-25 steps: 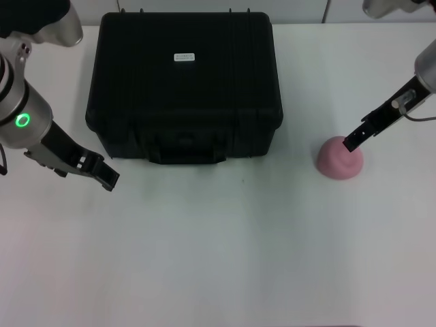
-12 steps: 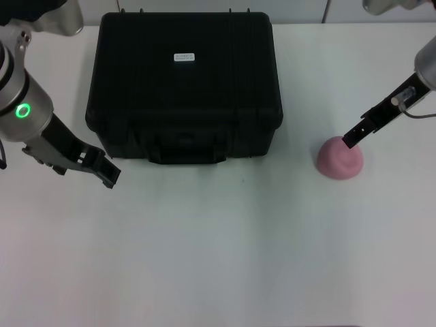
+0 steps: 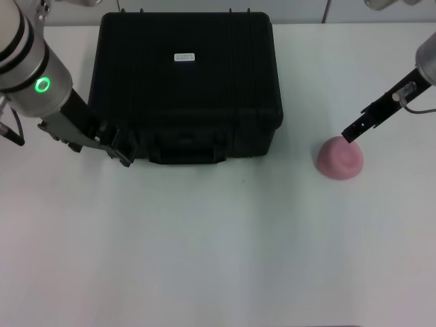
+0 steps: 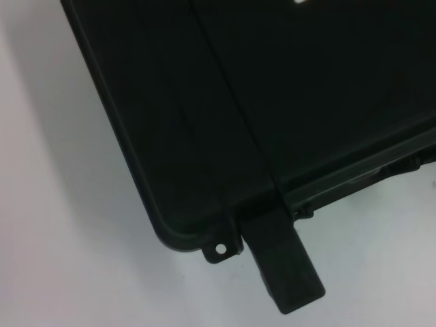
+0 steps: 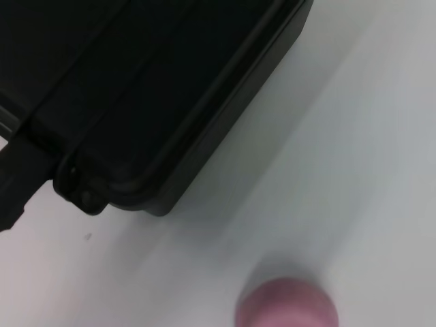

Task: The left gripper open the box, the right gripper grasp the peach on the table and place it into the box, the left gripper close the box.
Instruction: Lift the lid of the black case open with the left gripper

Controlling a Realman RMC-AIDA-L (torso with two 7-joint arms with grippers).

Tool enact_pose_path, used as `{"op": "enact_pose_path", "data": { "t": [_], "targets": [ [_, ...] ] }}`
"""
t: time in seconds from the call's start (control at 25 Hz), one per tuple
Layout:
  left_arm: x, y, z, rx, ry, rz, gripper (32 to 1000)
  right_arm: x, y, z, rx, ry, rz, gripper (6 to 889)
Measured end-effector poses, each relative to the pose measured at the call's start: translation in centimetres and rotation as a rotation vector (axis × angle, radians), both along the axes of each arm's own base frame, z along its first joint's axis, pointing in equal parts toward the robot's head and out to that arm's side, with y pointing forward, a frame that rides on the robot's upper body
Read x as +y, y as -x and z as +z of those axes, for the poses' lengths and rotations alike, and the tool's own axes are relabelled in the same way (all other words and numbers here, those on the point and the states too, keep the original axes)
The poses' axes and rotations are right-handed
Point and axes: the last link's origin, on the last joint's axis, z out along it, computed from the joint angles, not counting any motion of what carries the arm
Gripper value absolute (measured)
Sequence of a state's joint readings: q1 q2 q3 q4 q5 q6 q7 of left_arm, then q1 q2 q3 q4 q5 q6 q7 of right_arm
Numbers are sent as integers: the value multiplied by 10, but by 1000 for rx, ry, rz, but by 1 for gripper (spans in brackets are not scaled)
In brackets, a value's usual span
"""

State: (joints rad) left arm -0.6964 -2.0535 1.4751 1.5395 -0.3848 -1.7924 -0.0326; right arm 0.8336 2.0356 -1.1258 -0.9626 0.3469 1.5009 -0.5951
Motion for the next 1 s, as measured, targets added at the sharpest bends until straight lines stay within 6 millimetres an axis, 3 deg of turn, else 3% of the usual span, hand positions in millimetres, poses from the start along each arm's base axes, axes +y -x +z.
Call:
{"op": "enact_pose_path", "data": {
  "t": [0.52, 1.0],
  "targets": [
    [11, -16, 0, -4, -17, -35, 879, 0, -1, -3, 2, 4, 31, 810],
    [22, -17, -6, 21, -30, -12, 880, 1, -1, -4, 6, -1, 45, 805]
  ]
}}
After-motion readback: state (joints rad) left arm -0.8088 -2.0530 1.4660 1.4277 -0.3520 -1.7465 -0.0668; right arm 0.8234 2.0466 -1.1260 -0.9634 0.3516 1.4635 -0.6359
